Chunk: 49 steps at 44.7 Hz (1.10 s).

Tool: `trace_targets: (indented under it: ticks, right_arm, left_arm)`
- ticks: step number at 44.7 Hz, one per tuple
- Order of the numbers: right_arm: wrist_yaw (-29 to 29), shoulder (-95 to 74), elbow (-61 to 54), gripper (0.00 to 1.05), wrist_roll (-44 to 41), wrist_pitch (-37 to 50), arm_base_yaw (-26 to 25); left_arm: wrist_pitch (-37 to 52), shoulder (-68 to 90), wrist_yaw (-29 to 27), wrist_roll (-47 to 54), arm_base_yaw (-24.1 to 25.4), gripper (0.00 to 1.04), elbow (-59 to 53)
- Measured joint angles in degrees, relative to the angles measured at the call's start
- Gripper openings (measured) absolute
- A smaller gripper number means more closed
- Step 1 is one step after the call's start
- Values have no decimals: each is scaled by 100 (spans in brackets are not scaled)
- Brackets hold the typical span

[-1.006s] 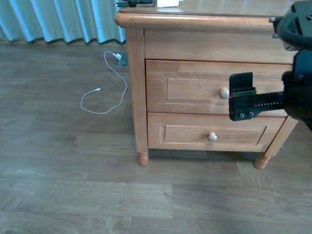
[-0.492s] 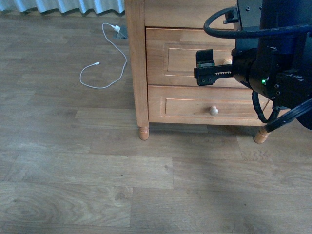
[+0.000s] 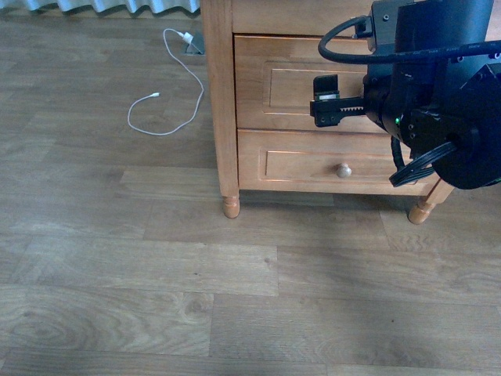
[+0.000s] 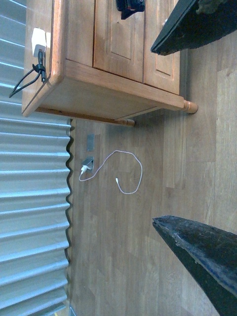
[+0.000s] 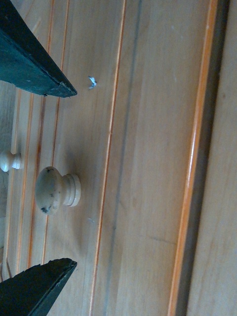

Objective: Put charger into drawer

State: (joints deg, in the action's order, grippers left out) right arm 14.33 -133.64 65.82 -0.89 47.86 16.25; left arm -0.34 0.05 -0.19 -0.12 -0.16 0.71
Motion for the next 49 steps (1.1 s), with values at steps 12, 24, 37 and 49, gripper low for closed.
trace_targets:
  ticks: [12,24,37,49]
  right_arm:
    - [122,-293,229,96,-28,-26,-39]
    - [168,-363,262,96,-4,20,-74]
    - [199,-363,262,90,74,63,-77]
    - [205,-363,262,50,42,70,-105]
  left_arm:
    - [0,0,0,0,0,99,0]
    - [0,0,0,0,0,99,0]
    - [0,0,0,0,0,99,0]
    - [0,0,0,0,0,99,0]
